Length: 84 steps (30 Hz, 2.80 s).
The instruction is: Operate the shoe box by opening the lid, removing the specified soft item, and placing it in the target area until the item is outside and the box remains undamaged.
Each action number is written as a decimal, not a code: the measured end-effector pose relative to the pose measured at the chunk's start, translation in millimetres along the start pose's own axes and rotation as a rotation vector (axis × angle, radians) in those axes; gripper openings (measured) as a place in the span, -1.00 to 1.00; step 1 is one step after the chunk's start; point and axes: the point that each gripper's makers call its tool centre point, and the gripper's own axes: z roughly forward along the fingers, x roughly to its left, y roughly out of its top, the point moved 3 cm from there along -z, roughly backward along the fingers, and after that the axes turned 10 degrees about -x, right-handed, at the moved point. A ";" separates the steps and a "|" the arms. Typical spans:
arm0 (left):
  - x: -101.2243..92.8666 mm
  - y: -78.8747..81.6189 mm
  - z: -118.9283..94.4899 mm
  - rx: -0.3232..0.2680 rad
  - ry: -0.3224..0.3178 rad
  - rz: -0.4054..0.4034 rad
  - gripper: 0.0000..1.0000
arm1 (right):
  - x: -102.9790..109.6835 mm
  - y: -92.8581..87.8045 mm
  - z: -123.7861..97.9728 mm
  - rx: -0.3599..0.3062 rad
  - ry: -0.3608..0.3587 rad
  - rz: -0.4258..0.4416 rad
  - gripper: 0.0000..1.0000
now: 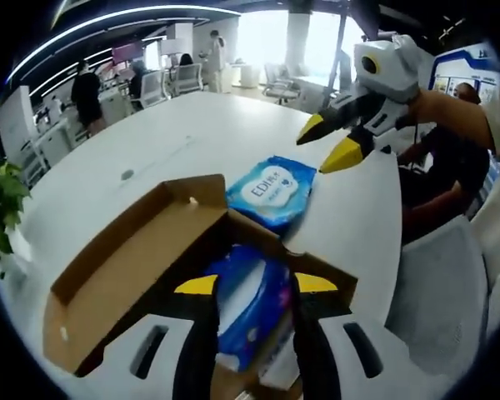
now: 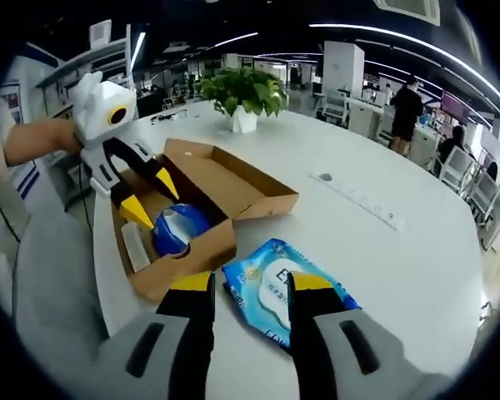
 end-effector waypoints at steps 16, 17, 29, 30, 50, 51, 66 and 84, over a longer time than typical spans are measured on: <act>1.5 -25.7 3.0 0.038 -0.052 0.078 -0.45 | 38.6 25.2 44.2 -0.037 0.132 -0.083 -0.56; 1.4 -25.9 3.6 0.039 -0.054 0.080 -0.46 | 41.7 25.3 48.3 -0.032 0.144 -0.090 -0.56; 4.4 -31.3 15.4 0.067 -0.076 0.117 -0.62 | 62.5 26.8 80.1 -0.012 0.222 -0.147 -0.63; 4.1 -32.2 16.8 0.071 -0.081 0.124 -0.62 | 63.8 26.7 83.4 -0.010 0.228 -0.151 -0.64; 2.9 -44.2 23.9 0.103 -0.105 0.190 -1.00 | 71.1 -5.5 137.5 0.136 0.252 -0.349 -0.98; 2.6 -44.1 23.6 0.103 -0.105 0.187 -1.00 | 69.5 -6.3 138.4 0.143 0.250 -0.343 -0.99; 4.0 -18.2 -11.7 0.045 -0.040 0.208 -1.00 | 75.2 34.0 124.8 0.033 0.214 -0.268 -1.00; -15.0 51.1 -59.9 -0.075 -0.013 0.237 -1.00 | 77.6 104.5 84.6 -0.091 0.225 -0.260 -1.00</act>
